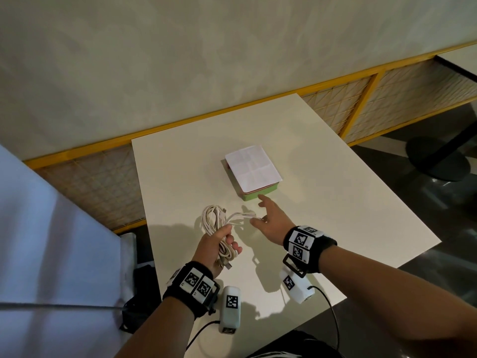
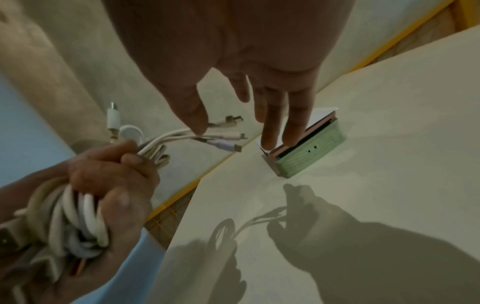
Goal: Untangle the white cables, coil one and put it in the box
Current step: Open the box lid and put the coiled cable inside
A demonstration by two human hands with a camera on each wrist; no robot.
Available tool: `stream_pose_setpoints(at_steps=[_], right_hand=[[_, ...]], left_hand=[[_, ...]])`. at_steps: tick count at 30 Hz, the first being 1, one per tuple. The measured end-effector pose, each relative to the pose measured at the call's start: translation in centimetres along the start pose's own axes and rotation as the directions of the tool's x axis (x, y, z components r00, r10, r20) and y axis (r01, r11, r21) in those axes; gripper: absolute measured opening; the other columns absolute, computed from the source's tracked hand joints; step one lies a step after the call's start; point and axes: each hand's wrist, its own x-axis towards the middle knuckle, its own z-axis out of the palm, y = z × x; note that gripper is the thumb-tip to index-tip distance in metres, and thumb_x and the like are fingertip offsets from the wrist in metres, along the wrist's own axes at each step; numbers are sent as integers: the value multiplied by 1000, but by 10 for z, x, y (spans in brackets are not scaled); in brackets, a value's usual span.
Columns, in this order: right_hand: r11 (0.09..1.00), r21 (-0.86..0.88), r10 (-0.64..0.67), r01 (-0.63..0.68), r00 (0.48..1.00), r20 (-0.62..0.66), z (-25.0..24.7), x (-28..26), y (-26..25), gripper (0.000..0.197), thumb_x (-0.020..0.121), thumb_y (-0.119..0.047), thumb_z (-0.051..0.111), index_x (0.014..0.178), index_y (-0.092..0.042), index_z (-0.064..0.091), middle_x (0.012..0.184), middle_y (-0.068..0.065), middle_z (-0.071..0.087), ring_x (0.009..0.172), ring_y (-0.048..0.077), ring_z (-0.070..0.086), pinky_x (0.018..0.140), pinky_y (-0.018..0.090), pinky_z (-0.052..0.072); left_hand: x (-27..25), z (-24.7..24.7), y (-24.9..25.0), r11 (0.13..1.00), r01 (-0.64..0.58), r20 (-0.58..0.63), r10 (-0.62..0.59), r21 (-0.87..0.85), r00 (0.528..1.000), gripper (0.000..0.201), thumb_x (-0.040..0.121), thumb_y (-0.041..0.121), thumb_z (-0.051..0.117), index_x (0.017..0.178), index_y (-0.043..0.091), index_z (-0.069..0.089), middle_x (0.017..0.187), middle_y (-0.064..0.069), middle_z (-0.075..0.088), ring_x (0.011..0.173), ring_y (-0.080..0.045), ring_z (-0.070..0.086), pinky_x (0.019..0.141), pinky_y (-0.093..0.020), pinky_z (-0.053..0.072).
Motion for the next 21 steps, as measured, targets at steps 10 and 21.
stream_pose_setpoints(at_steps=[10,21], right_hand=[[999,-31,21,-18,994,110,12,19,18,54,88,-13,55,138,-18,37,135,10,45,116,24,50,96,27,38],[889,-435,199,-141,976,90,-4,79,49,69,86,-17,41,146,-33,10,141,6,35,118,34,50,94,43,45]], left_hand=[[16,1,-3,998,22,-96,-16,62,995,36,86,10,62,55,14,44,41,0,37,36,-16,39,52,-29,39],[73,13,37,825,40,-443,261,564,858,35,73,36,73,68,2,65,66,-15,67,40,-21,50,36,-20,35]])
